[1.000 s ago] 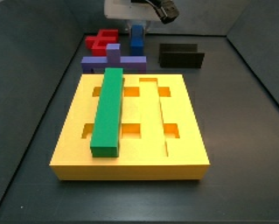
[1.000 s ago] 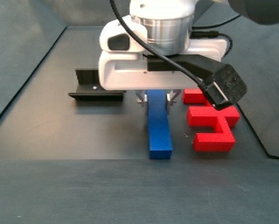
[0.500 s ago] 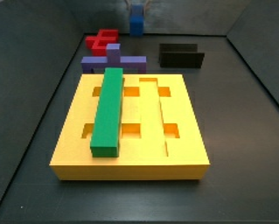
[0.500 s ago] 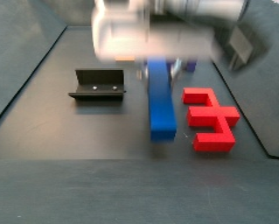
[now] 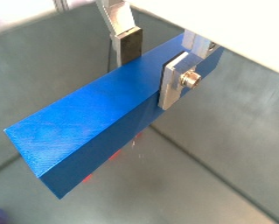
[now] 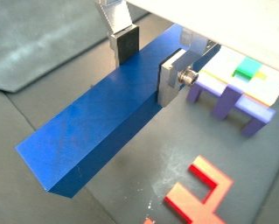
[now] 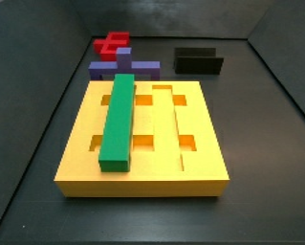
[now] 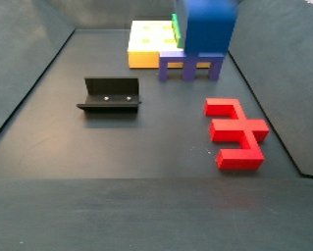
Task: Pick up the blue object. Move up. Move to above the board. Insert the blue object.
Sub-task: Move to above the board.
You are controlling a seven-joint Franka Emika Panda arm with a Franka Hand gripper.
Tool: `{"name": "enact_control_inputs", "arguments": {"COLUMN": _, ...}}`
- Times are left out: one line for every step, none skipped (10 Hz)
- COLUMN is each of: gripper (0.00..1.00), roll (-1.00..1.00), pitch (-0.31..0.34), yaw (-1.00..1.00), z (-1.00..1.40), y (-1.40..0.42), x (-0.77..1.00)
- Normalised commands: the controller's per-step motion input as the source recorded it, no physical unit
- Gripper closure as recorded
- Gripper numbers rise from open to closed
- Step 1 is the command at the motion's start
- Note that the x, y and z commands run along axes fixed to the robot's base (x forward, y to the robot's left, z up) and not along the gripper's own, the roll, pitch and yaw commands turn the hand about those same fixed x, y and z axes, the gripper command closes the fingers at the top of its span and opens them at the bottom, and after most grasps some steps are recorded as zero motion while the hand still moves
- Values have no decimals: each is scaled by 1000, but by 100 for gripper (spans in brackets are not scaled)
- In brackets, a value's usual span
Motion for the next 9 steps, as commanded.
{"name": "enact_control_inputs", "arguments": {"gripper": 100, "roll": 11, "pitch": 66, "yaw": 4, "z": 543, "y": 7, "x": 41}}
{"name": "enact_control_inputs", "arguments": {"gripper": 100, "roll": 1, "pitch": 72, "yaw": 1, "z": 276, "y": 7, "x": 39}}
{"name": "enact_control_inputs", "arguments": {"gripper": 100, "roll": 2, "pitch": 71, "yaw": -1, "z": 194, "y": 3, "x": 29}}
{"name": "enact_control_inputs", "arguments": {"gripper": 100, "roll": -18, "pitch": 167, "yaw": -42, "z": 152, "y": -1400, "x": -8}}
{"name": "enact_control_inputs", "arguments": {"gripper": 100, "roll": 17, "pitch": 142, "yaw": -18, "z": 147, "y": -1400, "x": -11}}
{"name": "enact_control_inputs", "arguments": {"gripper": 100, "roll": 34, "pitch": 97, "yaw": -7, "z": 148, "y": -1400, "x": -16}}
{"name": "enact_control_inputs", "arguments": {"gripper": 100, "roll": -15, "pitch": 18, "yaw": 3, "z": 145, "y": -1400, "x": -17}}
{"name": "enact_control_inputs", "arguments": {"gripper": 100, "roll": -9, "pitch": 10, "yaw": -3, "z": 150, "y": -1400, "x": -17}}
{"name": "enact_control_inputs", "arguments": {"gripper": 100, "roll": -16, "pitch": 8, "yaw": 5, "z": 149, "y": -1400, "x": -21}}
